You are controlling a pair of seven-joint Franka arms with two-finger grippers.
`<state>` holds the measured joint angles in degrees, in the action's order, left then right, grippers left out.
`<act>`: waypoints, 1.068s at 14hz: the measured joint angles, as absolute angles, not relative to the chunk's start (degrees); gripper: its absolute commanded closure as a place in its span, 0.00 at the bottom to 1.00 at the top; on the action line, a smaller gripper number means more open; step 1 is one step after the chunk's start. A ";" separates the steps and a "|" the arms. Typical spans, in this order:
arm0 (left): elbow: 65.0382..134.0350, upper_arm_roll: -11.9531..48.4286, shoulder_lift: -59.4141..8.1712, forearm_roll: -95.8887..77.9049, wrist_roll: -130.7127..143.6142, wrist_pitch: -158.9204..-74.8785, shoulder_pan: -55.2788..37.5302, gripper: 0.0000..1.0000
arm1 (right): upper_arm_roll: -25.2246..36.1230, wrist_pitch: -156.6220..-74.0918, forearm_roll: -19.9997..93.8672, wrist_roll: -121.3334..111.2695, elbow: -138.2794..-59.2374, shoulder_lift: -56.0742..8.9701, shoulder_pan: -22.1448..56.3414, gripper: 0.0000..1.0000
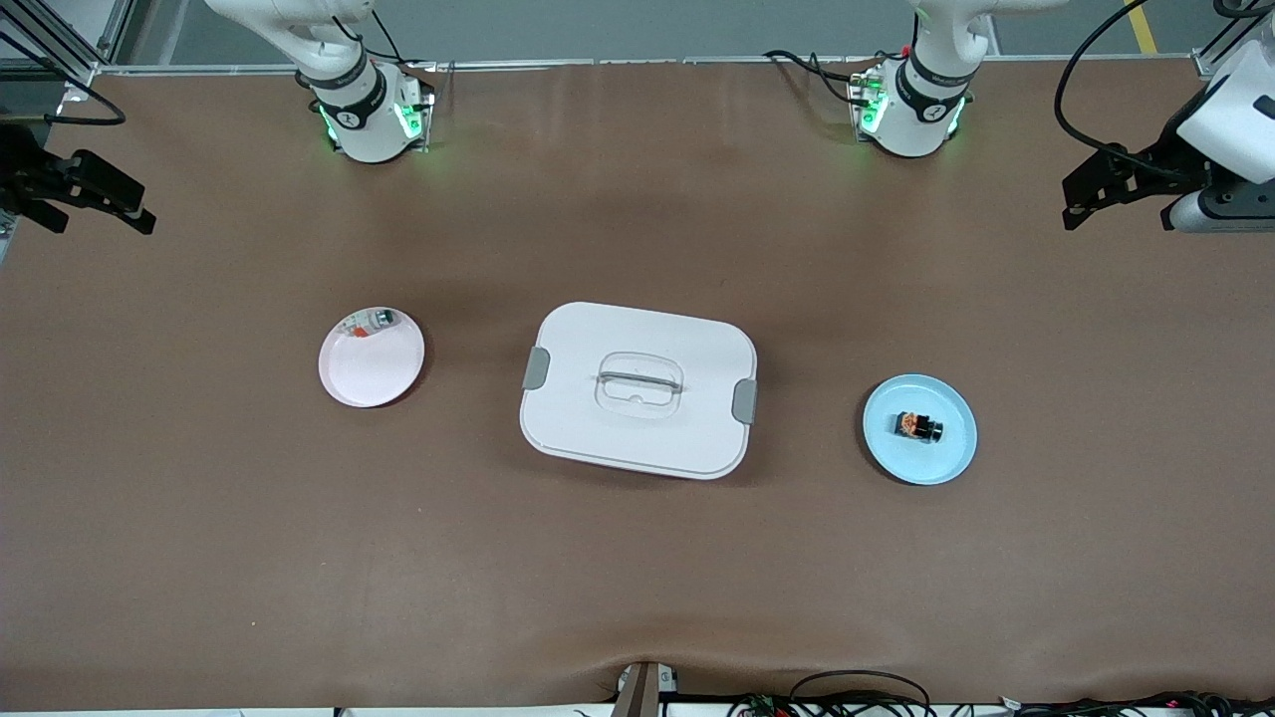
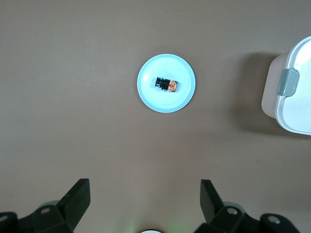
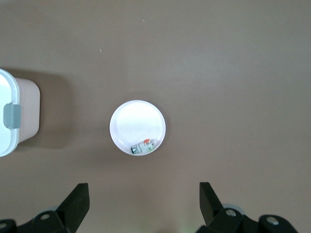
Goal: Transfer orange switch to right arm and place
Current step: 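Move the left gripper over the switch on the blue plate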
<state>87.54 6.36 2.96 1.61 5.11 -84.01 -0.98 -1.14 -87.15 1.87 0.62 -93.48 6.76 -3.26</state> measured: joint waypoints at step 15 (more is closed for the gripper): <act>92.74 6.41 -4.73 1.61 5.04 -94.02 -1.29 0.00 | -1.08 -88.02 1.87 0.62 -93.61 6.04 -3.26 0.00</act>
<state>92.74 6.41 -4.73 1.61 5.04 -94.02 -1.29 -1.08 -88.02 1.87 0.62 -93.61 6.04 -3.26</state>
